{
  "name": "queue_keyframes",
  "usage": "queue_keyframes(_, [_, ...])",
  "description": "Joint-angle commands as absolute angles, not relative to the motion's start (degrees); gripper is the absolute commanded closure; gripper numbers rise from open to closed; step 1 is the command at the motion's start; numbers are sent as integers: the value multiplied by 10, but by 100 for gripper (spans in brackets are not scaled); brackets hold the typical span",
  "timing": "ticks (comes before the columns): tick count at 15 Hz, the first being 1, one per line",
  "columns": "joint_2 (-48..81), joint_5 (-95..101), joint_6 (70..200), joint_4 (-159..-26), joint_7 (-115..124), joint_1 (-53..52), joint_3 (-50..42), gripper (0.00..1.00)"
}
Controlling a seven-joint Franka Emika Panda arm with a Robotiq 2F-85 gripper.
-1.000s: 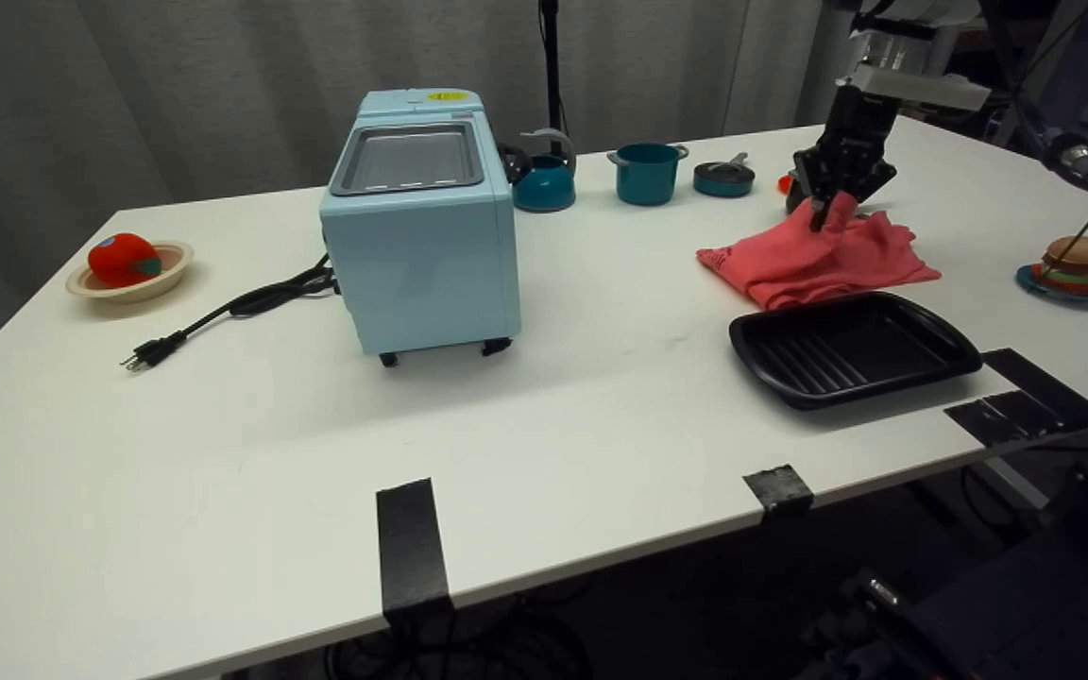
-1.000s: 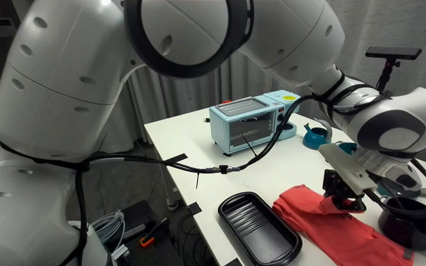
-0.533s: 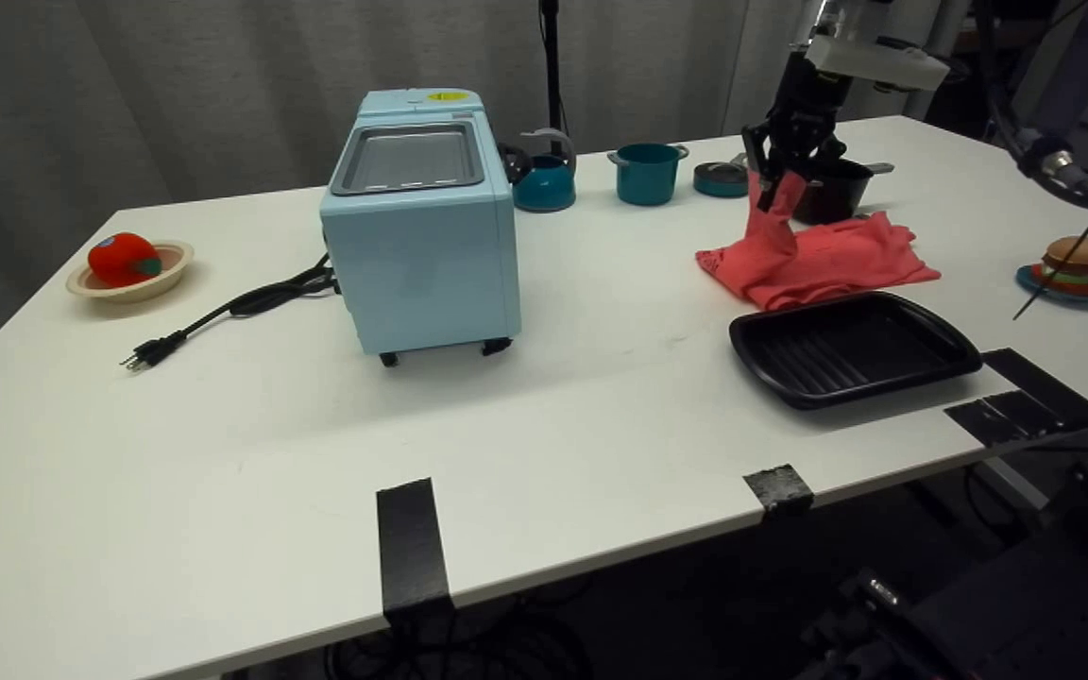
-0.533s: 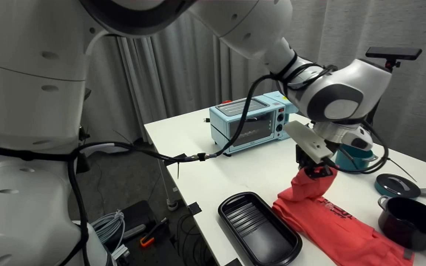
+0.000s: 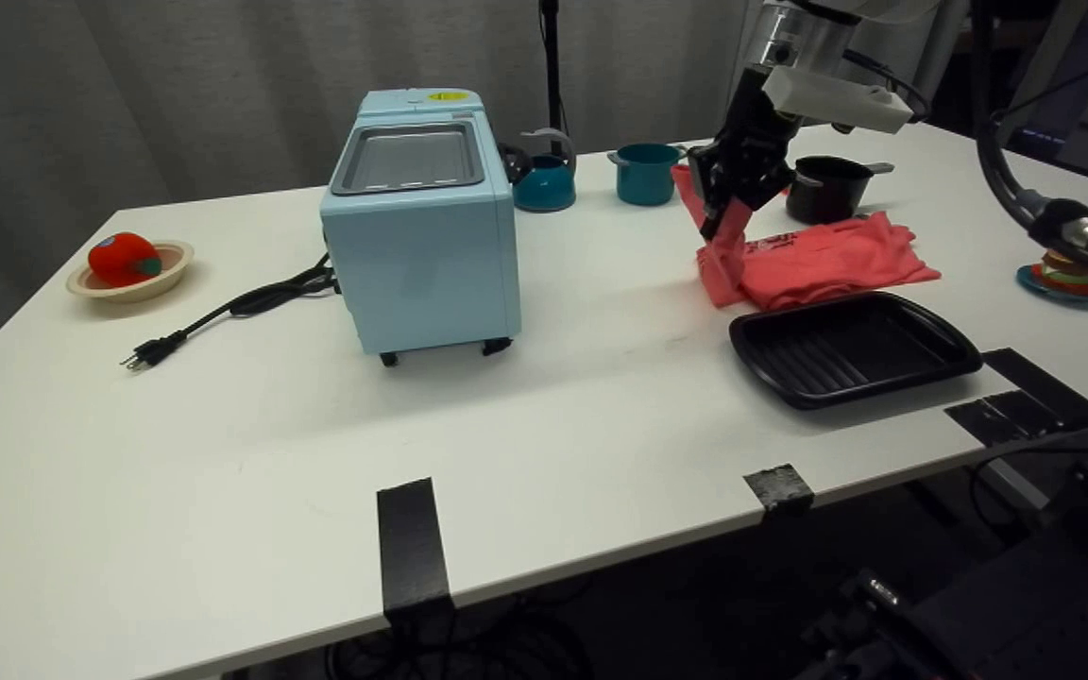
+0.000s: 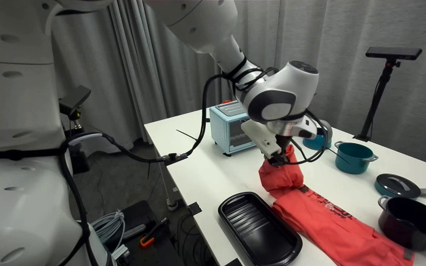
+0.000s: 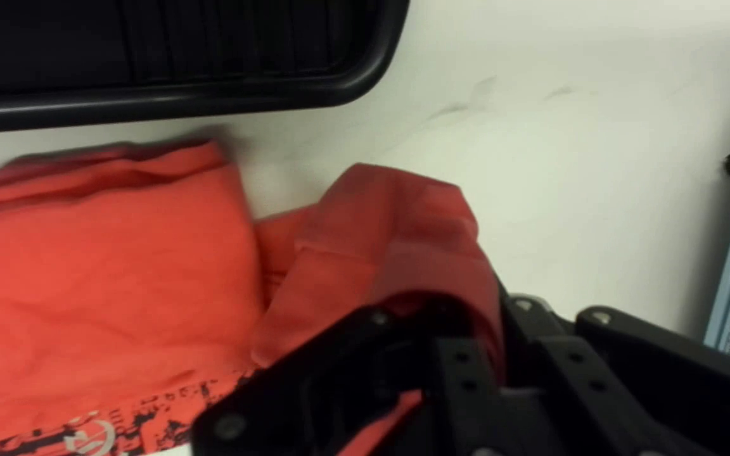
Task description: Unfold the shirt
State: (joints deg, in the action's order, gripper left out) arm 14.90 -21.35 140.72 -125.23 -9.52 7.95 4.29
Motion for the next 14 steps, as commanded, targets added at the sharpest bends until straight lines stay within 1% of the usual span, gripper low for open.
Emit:
queue_keyframes(1, [84,-279,1462,-1332,-144,65,65,97])
queue_keyframes(4, [66,-319,1492,-1361,-172,51,79,97])
queue_keyframes(5, [60,-325,1500,-1367,-180,45,82,65])
queue_keyframes(6, [57,-332,1507,-1373,-188,41,83,63])
queue_keyframes(7, [52,-337,1513,-1378,-197,37,85,57])
queue_keyframes(8, [49,-340,1517,-1381,-203,34,85,48])
queue_keyframes(10, [45,-345,1521,-1384,-214,28,84,34])
queue_keyframes(14, [33,-346,1514,-1388,-228,25,78,4])
